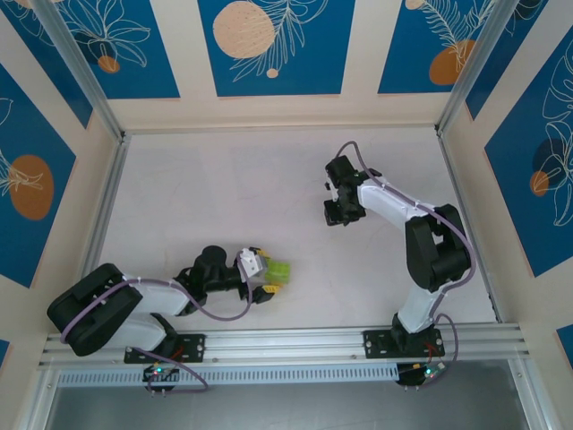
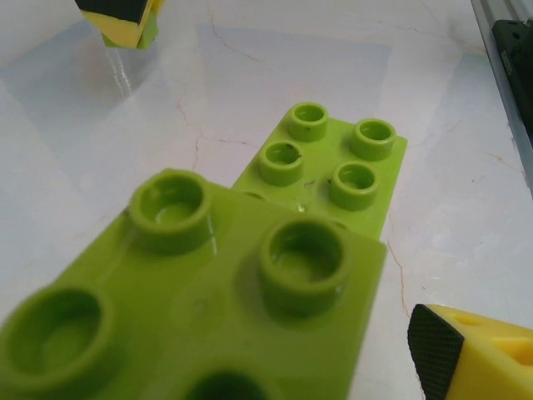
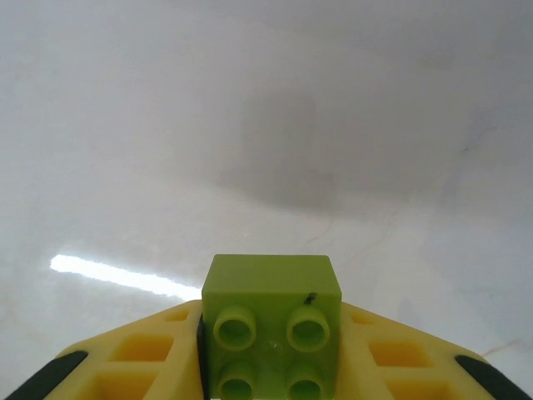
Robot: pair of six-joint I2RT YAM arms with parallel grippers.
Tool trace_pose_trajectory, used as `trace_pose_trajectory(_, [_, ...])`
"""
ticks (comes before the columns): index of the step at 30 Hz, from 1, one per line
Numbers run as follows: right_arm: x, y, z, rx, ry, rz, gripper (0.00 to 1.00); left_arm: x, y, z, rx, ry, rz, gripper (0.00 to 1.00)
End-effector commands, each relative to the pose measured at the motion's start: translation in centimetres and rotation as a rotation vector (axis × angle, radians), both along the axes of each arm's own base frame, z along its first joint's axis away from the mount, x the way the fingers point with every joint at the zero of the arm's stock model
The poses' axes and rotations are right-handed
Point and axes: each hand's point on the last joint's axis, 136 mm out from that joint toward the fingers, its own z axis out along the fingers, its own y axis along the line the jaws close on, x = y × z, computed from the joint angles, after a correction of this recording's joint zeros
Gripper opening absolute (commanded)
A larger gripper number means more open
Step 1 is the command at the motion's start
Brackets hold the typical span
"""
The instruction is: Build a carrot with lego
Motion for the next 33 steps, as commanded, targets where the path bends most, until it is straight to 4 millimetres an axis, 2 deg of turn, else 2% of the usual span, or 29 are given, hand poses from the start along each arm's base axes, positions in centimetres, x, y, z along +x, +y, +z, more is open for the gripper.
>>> trace_pose_trajectory(1, [-2.4, 0.5, -0.3, -0.003, 0.065, -0.038, 0.36, 0.3, -0.5, 1.1, -0.029, -0.037, -0.030, 0.87])
trace_pose_trajectory(6, [-5.0, 1.6, -2.9, 0.005, 0.115, -0.086, 0.36, 0.3, -0.5, 1.2, -0.031, -0.036, -0.033, 0.87])
trace_pose_trajectory(12, [-7.0, 2.1, -4.5, 0.003, 0.152, -0.113, 0.40, 0.2, -0.5, 1.1, -0.029, -0.034, -0.034, 0.86])
trace_pose_trajectory(19, [-6.8, 2.3, -3.9, 0.008, 0.139, -0.108, 0.47, 0.2, -0.5, 1.0, -0.027, -0.033, -0.036, 0.86])
trace_pose_trajectory(33, [-6.6, 2.3, -3.5, 0.013, 0.138, -0.081, 0.45, 0.2, -0.5, 0.9, -0.024, -0.030, -0.035, 0.86])
